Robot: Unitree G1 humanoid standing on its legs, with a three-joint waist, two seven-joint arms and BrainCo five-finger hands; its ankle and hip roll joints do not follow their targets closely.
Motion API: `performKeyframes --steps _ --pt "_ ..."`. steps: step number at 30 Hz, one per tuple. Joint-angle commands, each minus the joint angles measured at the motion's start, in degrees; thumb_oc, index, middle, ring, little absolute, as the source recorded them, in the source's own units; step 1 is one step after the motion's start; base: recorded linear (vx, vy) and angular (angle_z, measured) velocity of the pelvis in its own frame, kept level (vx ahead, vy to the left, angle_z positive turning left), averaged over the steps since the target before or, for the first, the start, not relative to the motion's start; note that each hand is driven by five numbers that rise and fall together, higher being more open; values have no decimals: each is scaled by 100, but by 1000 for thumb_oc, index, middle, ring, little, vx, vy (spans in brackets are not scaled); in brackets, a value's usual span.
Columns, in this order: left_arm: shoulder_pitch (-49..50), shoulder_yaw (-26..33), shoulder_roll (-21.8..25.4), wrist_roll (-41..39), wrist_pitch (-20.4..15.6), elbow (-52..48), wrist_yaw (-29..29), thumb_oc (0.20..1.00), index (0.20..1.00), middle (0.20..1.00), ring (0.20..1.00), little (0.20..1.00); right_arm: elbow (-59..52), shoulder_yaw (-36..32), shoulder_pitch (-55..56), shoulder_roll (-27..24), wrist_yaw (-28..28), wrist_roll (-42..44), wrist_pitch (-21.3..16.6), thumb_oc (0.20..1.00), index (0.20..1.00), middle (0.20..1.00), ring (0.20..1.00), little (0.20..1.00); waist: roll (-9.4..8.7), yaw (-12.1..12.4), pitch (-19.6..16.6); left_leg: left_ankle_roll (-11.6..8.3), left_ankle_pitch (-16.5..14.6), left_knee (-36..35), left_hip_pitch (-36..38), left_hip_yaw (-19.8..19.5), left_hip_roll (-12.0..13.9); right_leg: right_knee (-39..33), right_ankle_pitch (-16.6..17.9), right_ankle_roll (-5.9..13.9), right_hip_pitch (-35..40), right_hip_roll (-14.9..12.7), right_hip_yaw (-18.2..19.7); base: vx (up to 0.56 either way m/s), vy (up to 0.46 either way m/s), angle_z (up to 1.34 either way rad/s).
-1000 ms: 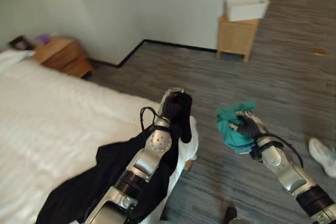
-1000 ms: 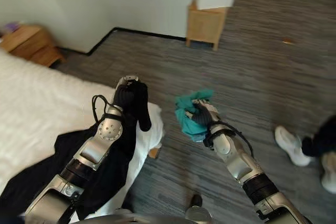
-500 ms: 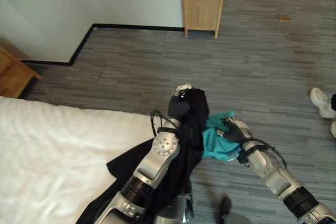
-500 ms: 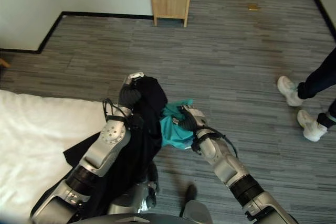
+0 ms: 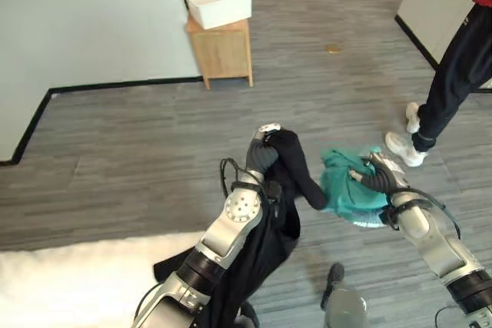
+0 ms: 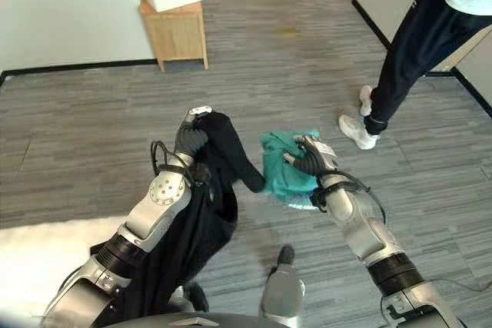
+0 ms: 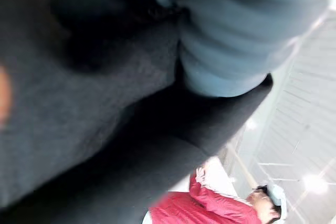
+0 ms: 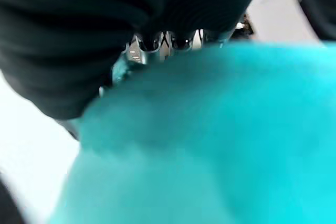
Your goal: Pick up bed clothes into laundry basket.
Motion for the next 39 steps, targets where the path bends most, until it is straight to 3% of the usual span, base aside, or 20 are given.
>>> performKeyframes --steps 1,2,4,6,9,11,12,14,16,20,23,24,25,26,28,31,32,33,36,39 --pt "-397 -12 -448 357 -330 -115 -101 200 200 200 200 200 97 -120 -575 -90 -239 29 -60 200 200 200 200 200 102 227 -198 -518 -638 6 435 -240 379 -260 219 186 651 310 -252 422 -259 28" --pt "-418 -9 -490 401 -294 -75 -104 200 200 200 200 200 200 -115 -549 -91 -256 38 -76 200 200 200 200 200 118 242 -253 -585 -535 71 517 -247 472 -363 246 143 829 396 -300 466 -344 40" --pt "-429 25 -599 419 -254 10 -109 200 200 200 200 200 212 -149 -453 -177 -264 84 -134 200 200 200 200 200 241 316 -154 -816 190 2408 -298 -398 1127 -650 57 -193 1497 761 -589 353 -387 31" --pt "-428 108 -649 373 -260 -6 -65 200 200 200 200 200 -117 -397 -496 -422 -335 451 -248 200 200 200 200 200 226 449 -8 -776 582 3657 -857 -411 1369 -650 -244 -407 1839 889 -624 263 -256 -3" --pt "-522 101 -624 245 -203 158 52 200 200 200 200 200 -150 -105 -812 -185 -292 331 -120 200 200 200 200 200 123 767 201 -719 232 4150 -1658 -381 1245 -650 -536 -459 2241 928 -432 350 -124 -45" --pt "-531 126 -609 205 -169 191 101 200 200 200 200 200 -157 -26 -859 -60 -223 268 -58 200 200 200 200 200 125 942 209 -624 125 3404 -2129 -235 1084 -650 -710 -425 2396 1046 -301 464 64 -33" --pt "-513 130 -574 254 -148 247 111 200 200 200 200 200 -109 10 -882 31 -181 195 -41 200 200 200 200 200 202 1082 111 -544 237 2187 -2237 -9 907 -650 -894 -324 2484 1190 -222 608 178 -47" --pt "-500 127 -581 288 -135 291 107 200 200 200 200 200 -51 49 -899 80 -161 174 -37 200 200 200 200 200 231 1161 60 -568 662 1283 -2125 176 793 -650 -984 -269 2581 1236 -189 436 142 -41" --pt "-430 119 -570 367 -111 295 54 200 200 200 200 200 -91 27 -937 108 -163 75 -31 200 200 200 200 200 313 1274 21 -690 1126 317 -2363 555 1013 -650 -1256 -243 2892 1355 -156 439 149 -18" --pt "-316 62 -484 332 -26 220 112 200 200 200 200 200 -150 175 -1023 353 -167 -83 39 200 200 200 200 200 291 1547 -151 -626 1342 7 -2506 477 1113 -650 -1606 -248 3432 1524 27 559 102 -24" --pt "-276 41 -406 317 28 142 146 200 200 200 200 200 -365 168 -881 528 -186 -133 24 200 200 200 200 200 115 1668 -248 -482 1469 6 -2246 553 1006 -502 -1534 -220 3729 1583 180 422 49 -30" --pt "-289 9 -310 275 26 112 163 200 200 200 200 200 -428 224 -836 611 -154 -209 52 200 200 200 200 200 -19 1610 -142 -227 1273 9 -1905 565 788 614 -1301 105 3447 1295 135 396 66 -15" --pt "-315 -61 -272 296 39 97 144 200 200 200 200 200 -484 257 -870 610 -147 -235 37 200 200 200 200 200 -45 1548 -58 -164 1187 7 -1733 521 708 1359 -874 285 3061 1093 182 529 88 -10" --pt "-389 -98 -228 324 14 106 188 200 200 200 200 200 -547 233 -911 607 -175 -250 25 200 200 200 200 200 -62 1468 -3 -107 1079 6 -1643 428 644 2037 -447 375 2541 1025 436 394 78 -3" --pt "-548 -108 -227 323 7 211 252 200 200 200 200 200 -624 190 -1006 563 -204 -257 35 200 200 200 200 200 3 1216 102 -115 858 6 -1416 266 672 2544 -262 371 1921 909 665 289 1 72" --pt "-714 -75 -311 458 1 348 203 200 200 200 200 200 -1017 -167 -948 314 -275 -234 43 200 200 200 200 200 -51 726 132 -269 374 6 -1148 -183 508 1708 -591 82 1181 552 812 404 -138 118" --pt "-712 -79 -320 461 0 353 201 200 200 200 200 200 -1034 -176 -928 307 -268 -232 48 200 200 200 200 200 -53 700 128 -272 343 6 -1136 -213 494 1689 -621 92 1225 538 776 613 -189 109" --pt "-674 -82 -346 531 -9 404 140 200 200 200 200 200 -1108 -388 -729 141 -304 -221 52 200 200 200 200 200 -128 416 58 -278 46 6 -880 -447 334 594 -548 76 914 539 1198 558 -149 114" --pt "-536 -32 -424 546 -27 483 108 200 200 200 200 200 -1223 -619 -420 10 -314 -183 87 200 200 200 200 200 -141 88 21 -297 -315 6 -455 -641 258 -403 -78 272 670 447 1273 521 -98 104" --pt "-407 40 -474 557 -59 521 22 200 200 200 200 200 -1443 -878 35 -69 -304 -231 154 200 200 200 200 200 -78 -333 -2 -387 -761 6 249 -871 247 -570 233 473 -102 561 1261 627 -104 56"
